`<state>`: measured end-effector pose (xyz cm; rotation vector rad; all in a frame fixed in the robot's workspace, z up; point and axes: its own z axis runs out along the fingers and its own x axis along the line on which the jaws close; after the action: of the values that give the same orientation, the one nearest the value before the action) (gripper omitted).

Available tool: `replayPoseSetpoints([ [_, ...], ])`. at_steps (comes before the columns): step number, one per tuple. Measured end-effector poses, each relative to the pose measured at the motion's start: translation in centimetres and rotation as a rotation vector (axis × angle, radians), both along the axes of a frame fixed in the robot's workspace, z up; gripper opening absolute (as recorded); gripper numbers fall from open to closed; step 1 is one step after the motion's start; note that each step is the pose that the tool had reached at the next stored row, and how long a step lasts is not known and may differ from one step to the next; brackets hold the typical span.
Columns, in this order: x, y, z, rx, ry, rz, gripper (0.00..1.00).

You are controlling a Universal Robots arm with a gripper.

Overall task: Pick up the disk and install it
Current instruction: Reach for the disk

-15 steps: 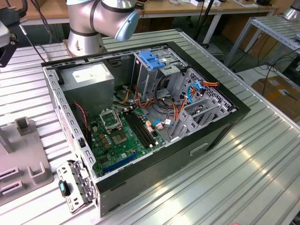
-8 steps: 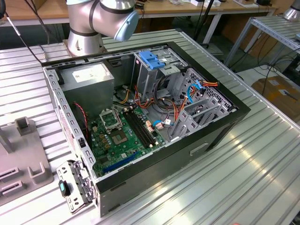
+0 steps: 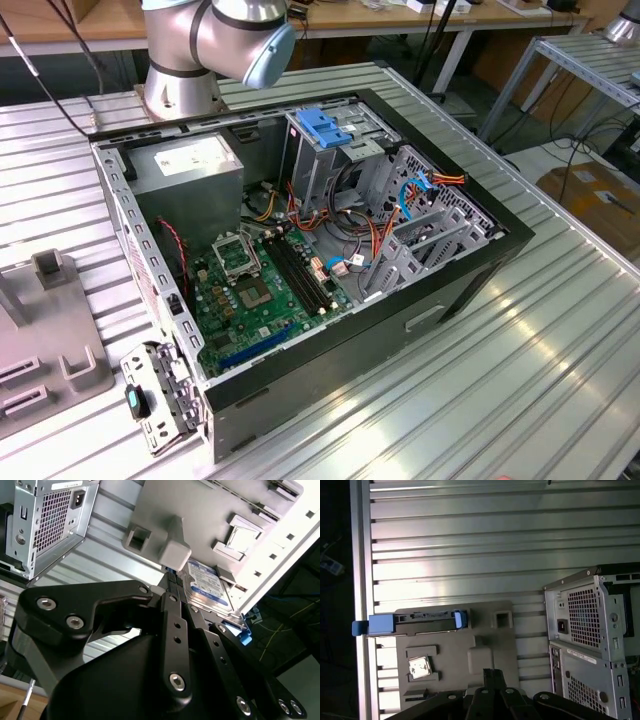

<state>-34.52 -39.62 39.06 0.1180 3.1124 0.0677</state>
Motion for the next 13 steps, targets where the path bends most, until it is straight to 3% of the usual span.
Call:
replayPoseSetpoints([
  [13,-0.63,0.0,-0.01,0.0,-0.0001,0.0,0.11],
])
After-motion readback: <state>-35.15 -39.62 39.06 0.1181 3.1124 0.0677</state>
